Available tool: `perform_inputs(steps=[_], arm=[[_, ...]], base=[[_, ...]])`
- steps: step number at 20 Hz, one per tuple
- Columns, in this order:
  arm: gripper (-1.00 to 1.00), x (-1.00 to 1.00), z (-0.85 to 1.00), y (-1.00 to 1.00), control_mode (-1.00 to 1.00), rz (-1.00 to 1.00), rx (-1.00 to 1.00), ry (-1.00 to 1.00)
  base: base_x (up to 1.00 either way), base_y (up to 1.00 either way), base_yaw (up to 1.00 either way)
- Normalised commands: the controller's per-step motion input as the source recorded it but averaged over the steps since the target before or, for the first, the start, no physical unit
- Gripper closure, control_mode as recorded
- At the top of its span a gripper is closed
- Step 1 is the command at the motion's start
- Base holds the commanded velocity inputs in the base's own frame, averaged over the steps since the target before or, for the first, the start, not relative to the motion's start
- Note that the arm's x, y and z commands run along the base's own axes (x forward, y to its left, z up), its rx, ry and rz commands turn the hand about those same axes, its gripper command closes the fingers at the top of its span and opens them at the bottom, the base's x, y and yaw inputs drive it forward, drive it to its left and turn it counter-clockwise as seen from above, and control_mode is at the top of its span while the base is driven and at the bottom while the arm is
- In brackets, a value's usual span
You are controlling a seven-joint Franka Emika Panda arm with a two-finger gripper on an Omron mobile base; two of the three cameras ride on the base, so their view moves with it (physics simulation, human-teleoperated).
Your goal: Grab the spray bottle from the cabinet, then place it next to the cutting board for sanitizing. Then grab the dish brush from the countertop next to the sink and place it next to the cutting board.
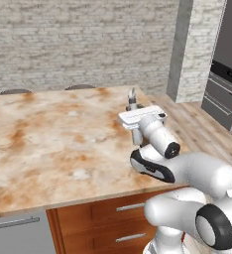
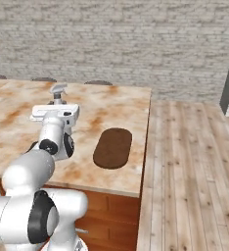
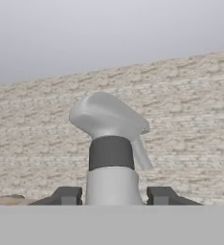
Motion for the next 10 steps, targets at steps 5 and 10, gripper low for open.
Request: perform_inputs(steps=[5, 10], arm=[[1.0, 0.58, -0.13, -0.33, -1.0, 0.25, 0.01, -0.02], [1.0, 0.45, -0.31, -0.37, -1.0, 0.3, 0.08, -0.08]], base=[[0.0, 0.0, 0.0], [0.0, 0.0, 0.0]])
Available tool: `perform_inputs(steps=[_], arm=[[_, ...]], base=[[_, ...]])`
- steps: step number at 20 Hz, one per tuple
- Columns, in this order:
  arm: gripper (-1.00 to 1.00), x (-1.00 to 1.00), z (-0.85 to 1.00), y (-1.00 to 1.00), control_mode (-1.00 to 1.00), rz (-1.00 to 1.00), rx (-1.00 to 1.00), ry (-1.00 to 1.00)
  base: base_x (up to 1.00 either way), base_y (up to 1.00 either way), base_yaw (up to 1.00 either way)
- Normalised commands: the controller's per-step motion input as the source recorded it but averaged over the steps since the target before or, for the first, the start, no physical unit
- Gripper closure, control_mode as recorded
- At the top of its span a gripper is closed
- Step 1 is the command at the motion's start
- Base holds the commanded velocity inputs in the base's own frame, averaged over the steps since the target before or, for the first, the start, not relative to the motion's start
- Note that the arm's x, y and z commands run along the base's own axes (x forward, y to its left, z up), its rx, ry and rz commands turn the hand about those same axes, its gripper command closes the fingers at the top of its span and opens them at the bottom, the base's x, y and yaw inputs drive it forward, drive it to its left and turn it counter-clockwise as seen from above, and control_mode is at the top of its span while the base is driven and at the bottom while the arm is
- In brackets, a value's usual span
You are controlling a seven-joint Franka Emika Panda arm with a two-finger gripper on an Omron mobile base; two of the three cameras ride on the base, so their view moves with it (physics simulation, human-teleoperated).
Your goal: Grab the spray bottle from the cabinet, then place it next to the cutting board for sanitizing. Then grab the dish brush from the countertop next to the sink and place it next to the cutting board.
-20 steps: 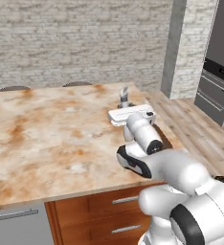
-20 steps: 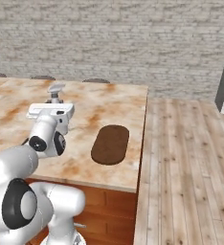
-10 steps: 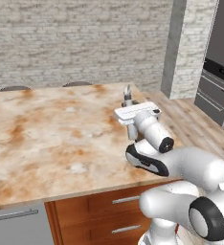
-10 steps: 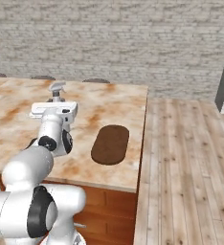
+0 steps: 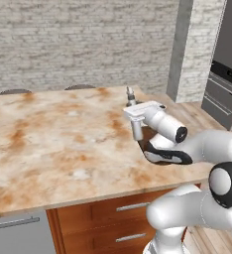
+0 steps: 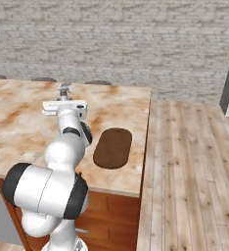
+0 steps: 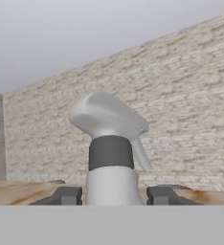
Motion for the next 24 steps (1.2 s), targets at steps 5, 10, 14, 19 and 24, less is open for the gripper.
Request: perform_inputs(steps=[5, 10, 14, 19, 24], arm=[[1.0, 0.34, -0.43, -0.32, -1.0, 0.32, 0.26, -0.15], [1.0, 0.21, -0.38, -0.06, -1.0, 0.36, 0.16, -0.28], [1.0, 0.0, -0.38, -0.02, -1.0, 0.33, 0.0, -0.57], [1.0, 0.35, -0.68, -0.03, -1.0, 0.32, 0.02, -0.49], [1.0, 0.41, -0.67, -0.05, -1.0, 0.27, 0.09, -0.25]], base=[[0.0, 0.0, 0.0], [0.0, 0.0, 0.0], [0.0, 0.0, 0.0], [0.0, 0.0, 0.0], [0.0, 0.0, 0.0]])
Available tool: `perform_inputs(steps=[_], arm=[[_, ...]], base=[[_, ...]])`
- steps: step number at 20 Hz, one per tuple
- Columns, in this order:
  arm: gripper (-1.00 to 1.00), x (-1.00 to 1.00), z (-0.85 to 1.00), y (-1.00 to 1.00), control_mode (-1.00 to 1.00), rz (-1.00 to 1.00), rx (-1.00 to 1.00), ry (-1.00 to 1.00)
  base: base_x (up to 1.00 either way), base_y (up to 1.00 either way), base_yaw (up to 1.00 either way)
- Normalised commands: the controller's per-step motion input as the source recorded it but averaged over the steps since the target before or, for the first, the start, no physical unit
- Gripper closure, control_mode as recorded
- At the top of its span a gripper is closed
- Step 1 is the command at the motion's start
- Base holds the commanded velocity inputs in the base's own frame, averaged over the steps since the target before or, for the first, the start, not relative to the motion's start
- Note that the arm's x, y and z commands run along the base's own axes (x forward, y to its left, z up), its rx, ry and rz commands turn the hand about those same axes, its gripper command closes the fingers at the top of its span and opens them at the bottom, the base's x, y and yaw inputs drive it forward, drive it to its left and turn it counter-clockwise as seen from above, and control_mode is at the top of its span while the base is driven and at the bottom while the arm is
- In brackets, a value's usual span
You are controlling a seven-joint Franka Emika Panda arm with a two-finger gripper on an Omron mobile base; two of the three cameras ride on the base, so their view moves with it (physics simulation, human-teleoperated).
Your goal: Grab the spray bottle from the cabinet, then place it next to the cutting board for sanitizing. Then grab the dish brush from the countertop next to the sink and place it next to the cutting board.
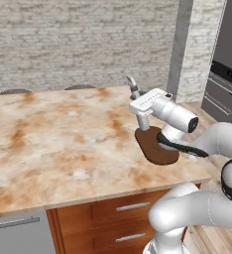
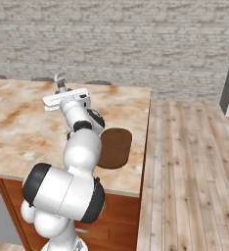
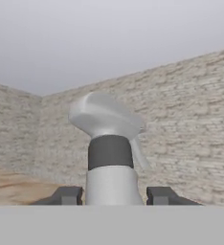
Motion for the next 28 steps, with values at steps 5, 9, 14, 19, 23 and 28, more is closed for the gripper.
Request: perform_inputs(steps=[5, 9, 14, 19, 23, 28], arm=[[1.0, 0.41, -0.48, 0.53, -1.0, -0.29, 0.07, -0.04], [1.0, 0.44, -0.86, 0.23, -1.0, -0.34, 0.17, -0.07], [1.0, 0.41, -0.89, 0.23, -1.0, -0.25, 0.1, -0.03], [1.0, 0.17, -0.78, 0.1, -1.0, -0.1, 0.12, -0.09], [1.0, 0.04, -0.85, -0.02, -1.0, -0.02, 0.11, -0.12], [1.0, 0.0, -0.31, -0.05, -1.0, -0.03, 0.0, -0.28]], base=[[0.0, 0.0, 0.0], [0.0, 0.0, 0.0], [0.0, 0.0, 0.0], [0.0, 0.0, 0.0], [0.0, 0.0, 0.0], [0.0, 0.0, 0.0]])
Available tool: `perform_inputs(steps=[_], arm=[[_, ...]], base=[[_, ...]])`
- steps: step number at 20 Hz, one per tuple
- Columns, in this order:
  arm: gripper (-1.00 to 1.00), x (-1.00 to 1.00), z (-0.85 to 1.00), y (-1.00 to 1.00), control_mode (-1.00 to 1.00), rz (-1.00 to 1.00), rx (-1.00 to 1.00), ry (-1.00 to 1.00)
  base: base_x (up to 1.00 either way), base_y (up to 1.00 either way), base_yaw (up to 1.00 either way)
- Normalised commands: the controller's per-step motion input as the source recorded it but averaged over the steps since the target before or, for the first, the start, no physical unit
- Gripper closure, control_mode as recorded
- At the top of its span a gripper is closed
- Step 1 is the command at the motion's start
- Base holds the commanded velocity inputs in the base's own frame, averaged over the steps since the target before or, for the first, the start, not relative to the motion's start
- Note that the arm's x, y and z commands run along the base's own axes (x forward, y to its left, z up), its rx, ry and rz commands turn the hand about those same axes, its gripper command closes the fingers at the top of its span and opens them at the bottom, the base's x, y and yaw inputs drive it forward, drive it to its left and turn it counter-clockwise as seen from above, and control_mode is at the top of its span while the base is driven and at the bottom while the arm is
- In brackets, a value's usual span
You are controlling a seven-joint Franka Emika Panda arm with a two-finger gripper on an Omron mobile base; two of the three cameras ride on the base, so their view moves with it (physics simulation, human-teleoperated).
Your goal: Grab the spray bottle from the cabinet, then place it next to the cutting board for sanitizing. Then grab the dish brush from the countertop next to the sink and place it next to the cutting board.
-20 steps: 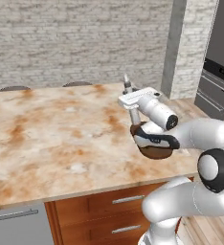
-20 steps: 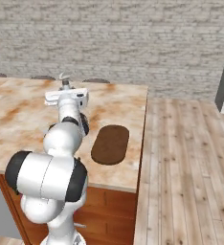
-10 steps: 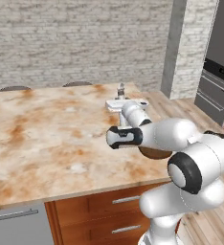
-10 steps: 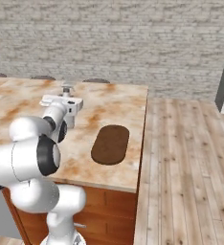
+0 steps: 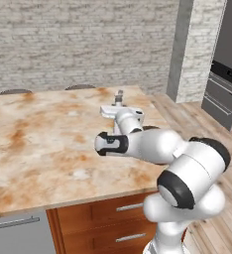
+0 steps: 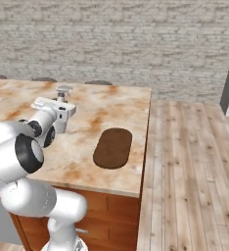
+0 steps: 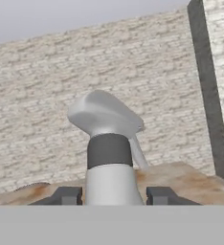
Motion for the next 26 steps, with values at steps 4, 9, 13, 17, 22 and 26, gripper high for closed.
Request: perform_inputs(steps=[4, 9, 13, 17, 22, 26], arm=[[1.0, 0.4, -0.79, 0.0, -1.0, -0.24, -0.06, -0.16], [1.0, 0.43, -0.82, 0.0, -1.0, -0.4, -0.07, -0.15], [1.0, 0.15, -0.9, 0.0, -1.0, -0.41, -0.06, -0.24], [1.0, -0.08, -0.62, 0.0, -1.0, -0.28, -0.03, -0.48], [1.0, 0.03, -0.97, -0.01, -1.0, -0.18, 0.0, -0.36], [1.0, 0.02, -0.78, 0.0, -1.0, -0.4, -0.02, -0.24]], base=[[0.0, 0.0, 0.0], [0.0, 0.0, 0.0], [0.0, 0.0, 0.0], [0.0, 0.0, 0.0], [0.0, 0.0, 0.0], [0.0, 0.0, 0.0]])
